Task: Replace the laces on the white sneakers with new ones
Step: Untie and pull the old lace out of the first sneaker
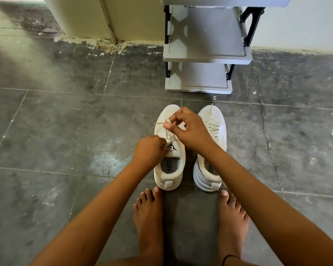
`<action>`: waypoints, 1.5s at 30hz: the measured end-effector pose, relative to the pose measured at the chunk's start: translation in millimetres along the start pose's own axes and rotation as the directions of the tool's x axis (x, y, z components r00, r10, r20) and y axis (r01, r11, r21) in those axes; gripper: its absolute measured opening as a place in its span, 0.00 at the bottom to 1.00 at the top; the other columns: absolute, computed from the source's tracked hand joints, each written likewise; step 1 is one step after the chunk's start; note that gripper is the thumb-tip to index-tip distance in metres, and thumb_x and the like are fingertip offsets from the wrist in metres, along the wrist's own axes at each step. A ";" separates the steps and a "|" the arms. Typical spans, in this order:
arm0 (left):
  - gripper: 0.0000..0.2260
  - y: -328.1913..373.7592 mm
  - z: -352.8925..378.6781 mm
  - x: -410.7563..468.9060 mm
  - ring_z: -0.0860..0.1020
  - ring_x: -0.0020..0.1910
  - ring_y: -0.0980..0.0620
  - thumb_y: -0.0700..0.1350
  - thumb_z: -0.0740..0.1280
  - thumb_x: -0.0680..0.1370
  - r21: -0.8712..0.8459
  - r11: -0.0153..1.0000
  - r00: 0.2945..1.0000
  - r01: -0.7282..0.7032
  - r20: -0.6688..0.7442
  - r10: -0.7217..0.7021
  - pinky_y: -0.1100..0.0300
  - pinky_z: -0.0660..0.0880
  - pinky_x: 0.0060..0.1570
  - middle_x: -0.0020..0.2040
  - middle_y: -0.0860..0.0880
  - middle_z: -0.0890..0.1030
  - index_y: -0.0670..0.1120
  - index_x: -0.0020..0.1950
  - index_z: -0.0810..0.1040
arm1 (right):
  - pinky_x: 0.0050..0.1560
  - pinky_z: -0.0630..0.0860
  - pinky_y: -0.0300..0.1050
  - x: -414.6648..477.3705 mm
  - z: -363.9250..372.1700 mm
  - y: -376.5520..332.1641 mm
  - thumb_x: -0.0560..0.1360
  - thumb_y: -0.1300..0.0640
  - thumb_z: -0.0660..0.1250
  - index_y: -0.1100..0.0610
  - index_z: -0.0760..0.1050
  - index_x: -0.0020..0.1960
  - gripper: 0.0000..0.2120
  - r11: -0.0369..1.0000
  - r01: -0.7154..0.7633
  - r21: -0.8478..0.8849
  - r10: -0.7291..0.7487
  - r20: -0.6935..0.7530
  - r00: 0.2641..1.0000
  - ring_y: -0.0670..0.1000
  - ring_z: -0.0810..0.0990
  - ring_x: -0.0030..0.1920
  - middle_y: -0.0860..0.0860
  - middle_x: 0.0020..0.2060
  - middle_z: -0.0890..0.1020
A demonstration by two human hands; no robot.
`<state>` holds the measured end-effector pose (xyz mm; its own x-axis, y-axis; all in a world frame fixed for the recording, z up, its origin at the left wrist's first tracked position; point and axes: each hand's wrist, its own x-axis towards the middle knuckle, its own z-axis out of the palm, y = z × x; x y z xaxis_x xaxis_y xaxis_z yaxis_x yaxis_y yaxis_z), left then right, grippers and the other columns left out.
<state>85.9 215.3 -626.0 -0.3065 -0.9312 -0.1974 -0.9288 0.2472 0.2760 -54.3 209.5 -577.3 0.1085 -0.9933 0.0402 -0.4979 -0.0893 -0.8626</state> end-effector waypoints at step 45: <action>0.12 -11.8 -6.6 -1.5 0.76 0.38 0.45 0.48 0.63 0.77 -0.111 0.993 0.994 0.025 -0.105 -0.037 0.54 0.71 0.35 0.38 0.43 0.80 0.41 0.41 0.79 | 0.53 0.68 0.46 -18.2 1.4 31.3 0.74 0.44 0.65 0.48 0.74 0.62 0.19 0.783 0.038 -0.621 0.119 0.209 0.971 0.53 0.72 0.58 0.51 0.57 0.74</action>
<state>98.7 212.0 -622.7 -0.2482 -0.9628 -0.1072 -0.9073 0.1922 0.3741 -70.6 224.9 -605.7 0.2261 -0.9593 -0.1692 -0.9201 -0.1533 -0.3604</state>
